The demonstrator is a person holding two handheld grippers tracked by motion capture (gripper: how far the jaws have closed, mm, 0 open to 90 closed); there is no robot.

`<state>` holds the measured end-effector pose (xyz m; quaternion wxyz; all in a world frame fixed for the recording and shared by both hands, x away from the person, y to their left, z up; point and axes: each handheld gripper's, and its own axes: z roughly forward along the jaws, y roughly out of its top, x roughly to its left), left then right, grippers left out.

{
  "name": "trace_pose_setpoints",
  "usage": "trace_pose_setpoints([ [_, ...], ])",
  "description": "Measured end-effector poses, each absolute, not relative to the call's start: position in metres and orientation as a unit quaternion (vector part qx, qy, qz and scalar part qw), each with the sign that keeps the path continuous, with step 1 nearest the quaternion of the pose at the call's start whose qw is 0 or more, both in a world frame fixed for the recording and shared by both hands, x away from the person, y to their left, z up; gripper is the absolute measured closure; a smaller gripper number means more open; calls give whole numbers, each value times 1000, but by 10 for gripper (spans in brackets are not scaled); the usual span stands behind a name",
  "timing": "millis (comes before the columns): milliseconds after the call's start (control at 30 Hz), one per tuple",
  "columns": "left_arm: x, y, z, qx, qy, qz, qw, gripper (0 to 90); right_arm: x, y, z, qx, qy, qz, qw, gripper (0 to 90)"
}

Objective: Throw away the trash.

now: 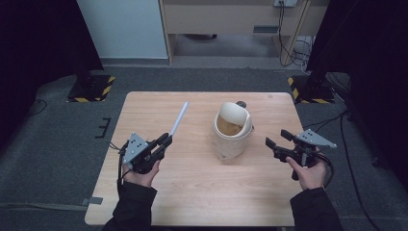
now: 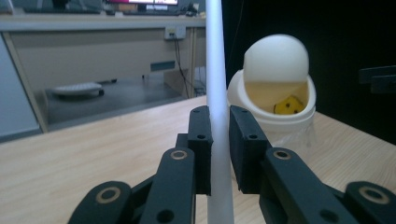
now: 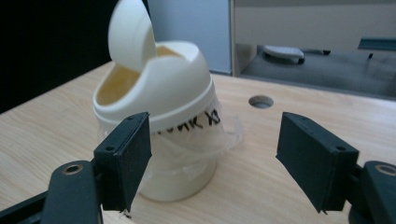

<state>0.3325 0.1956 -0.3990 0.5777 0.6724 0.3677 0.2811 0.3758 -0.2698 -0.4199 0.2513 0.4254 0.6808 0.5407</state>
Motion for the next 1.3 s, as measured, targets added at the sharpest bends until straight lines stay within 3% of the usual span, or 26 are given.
trace_pose_setpoints([
  [500, 318, 165, -370, 673, 303, 285, 611, 789, 365, -261, -376, 383, 658, 598, 250, 259],
  [1300, 330, 94, -366, 689, 249, 271, 624, 789, 368, -207, -334, 318, 647, 659, 214, 284],
])
